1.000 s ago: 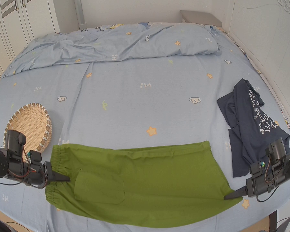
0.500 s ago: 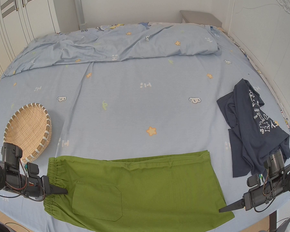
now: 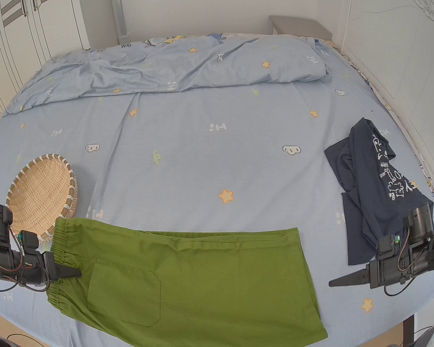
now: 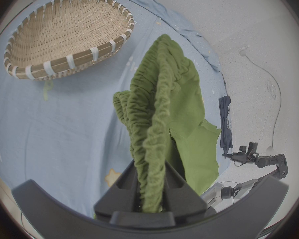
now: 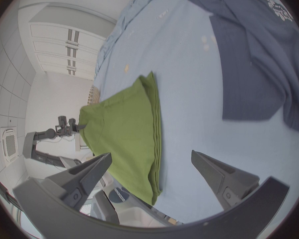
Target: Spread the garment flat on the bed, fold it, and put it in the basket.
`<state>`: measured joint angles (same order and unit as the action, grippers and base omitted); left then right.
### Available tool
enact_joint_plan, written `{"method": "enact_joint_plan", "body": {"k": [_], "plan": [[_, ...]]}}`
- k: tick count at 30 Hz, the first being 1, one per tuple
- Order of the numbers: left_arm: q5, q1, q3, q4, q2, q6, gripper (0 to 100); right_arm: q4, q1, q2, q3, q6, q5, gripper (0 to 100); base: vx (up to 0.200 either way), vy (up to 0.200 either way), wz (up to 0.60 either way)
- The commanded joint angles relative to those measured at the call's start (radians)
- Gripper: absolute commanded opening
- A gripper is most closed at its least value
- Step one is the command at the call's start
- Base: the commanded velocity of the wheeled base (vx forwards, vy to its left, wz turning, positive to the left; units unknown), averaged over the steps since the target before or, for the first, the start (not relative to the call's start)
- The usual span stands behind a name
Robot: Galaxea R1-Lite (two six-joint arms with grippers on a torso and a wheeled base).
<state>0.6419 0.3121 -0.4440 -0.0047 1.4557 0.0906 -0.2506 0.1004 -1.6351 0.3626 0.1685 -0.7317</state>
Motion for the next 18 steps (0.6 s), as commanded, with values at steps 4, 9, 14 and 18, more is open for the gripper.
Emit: {"method": "enact_joint_plan", "body": {"k": [4,9,14,18], "plan": [[-0.051,0.108,-0.286,0.336,-0.054,-0.137,0,0.027,0.027,0.118,0.196,0.132,0.035,100,0.0,0.0,0.0],[-0.053,0.07,-0.404,0.491,-0.092,-0.14,0,0.105,0.03,0.104,0.317,0.131,0.043,100,0.0,0.0,0.0],[-0.067,-0.027,-0.436,0.558,-0.097,-0.134,0,0.117,0.022,0.089,0.338,0.121,0.043,100,0.0,0.0,0.0],[-0.171,-0.169,-0.441,0.568,-0.097,-0.094,0,0.122,0.025,0.087,0.343,0.121,0.043,100,0.0,0.0,0.0]]}}
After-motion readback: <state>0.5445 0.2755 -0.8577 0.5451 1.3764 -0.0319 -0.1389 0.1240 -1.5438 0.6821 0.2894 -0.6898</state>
